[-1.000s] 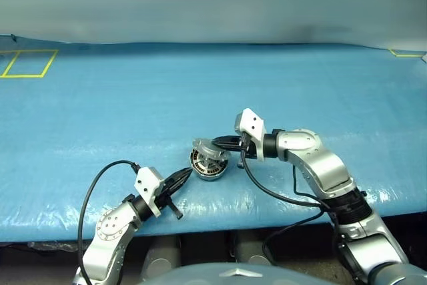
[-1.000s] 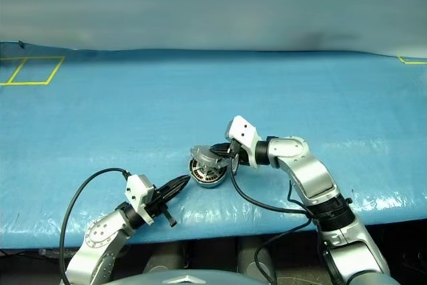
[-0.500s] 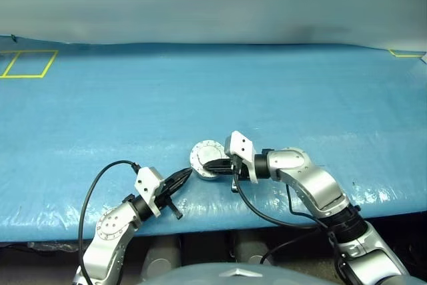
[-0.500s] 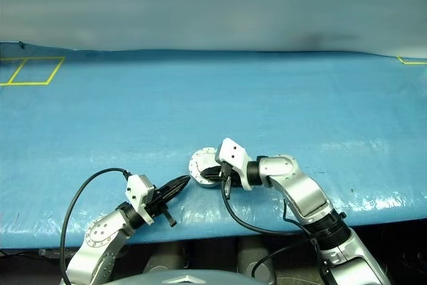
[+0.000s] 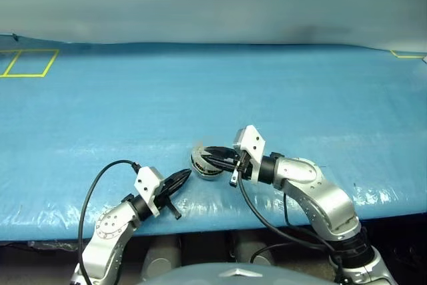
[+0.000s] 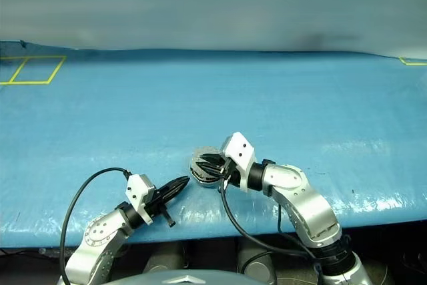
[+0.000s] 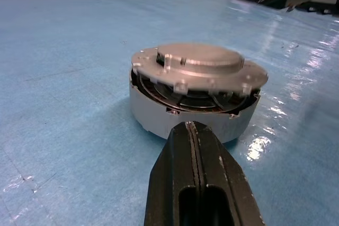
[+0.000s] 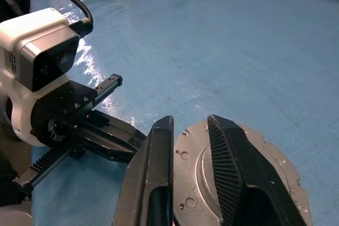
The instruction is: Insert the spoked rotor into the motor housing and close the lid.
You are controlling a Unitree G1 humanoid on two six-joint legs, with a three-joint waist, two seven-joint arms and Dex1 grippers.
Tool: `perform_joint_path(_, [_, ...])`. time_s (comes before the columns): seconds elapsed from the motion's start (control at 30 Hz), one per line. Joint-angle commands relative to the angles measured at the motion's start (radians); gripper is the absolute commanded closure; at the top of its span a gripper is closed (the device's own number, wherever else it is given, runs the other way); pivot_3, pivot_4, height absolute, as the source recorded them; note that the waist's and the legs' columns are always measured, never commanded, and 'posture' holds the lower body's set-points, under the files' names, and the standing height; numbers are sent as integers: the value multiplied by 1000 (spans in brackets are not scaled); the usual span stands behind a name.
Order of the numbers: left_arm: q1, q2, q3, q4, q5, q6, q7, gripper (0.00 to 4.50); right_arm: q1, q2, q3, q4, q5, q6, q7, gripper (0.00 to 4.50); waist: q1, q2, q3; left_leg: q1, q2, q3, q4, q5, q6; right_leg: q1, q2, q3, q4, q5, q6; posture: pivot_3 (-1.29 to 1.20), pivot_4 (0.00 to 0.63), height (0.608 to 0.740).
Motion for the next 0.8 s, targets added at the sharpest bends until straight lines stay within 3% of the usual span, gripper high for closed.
perform_joint_path(0.03, [-14, 3, -11, -54, -5, 14, -1, 4500, 8, 10, -19, -45, -4, -6, -54, 2320, 0, 0, 0, 0, 0, 0, 0, 0, 0, 0, 0, 0, 0, 0, 0, 0, 150, 740])
perform_joint_path(0.27, [-19, -2, -15, -69, -3, 29, 9, 4500, 7, 97, 15, 86, -115, -67, -205, 30, -1, 0, 0, 0, 0, 0, 0, 0, 0, -1, 0, 0, 0, 0, 0, 0, 150, 740])
perform_joint_path(0.47, [-14, 2, -15, -73, 2, 29, 19, 4500, -1, 155, 41, 143, -147, -79, -253, 30, -2, 0, 0, 0, 0, 0, 0, 0, 0, -1, 0, 0, 0, 0, 0, 0, 150, 740])
perform_joint_path(0.8, [-10, 3, -16, -62, -2, 19, 19, 4500, 25, 149, 103, 109, -144, -36, -229, 30, -2, 0, 0, 0, 0, 0, 0, 0, 0, -1, 0, 0, 0, 0, 0, 0, 150, 740])
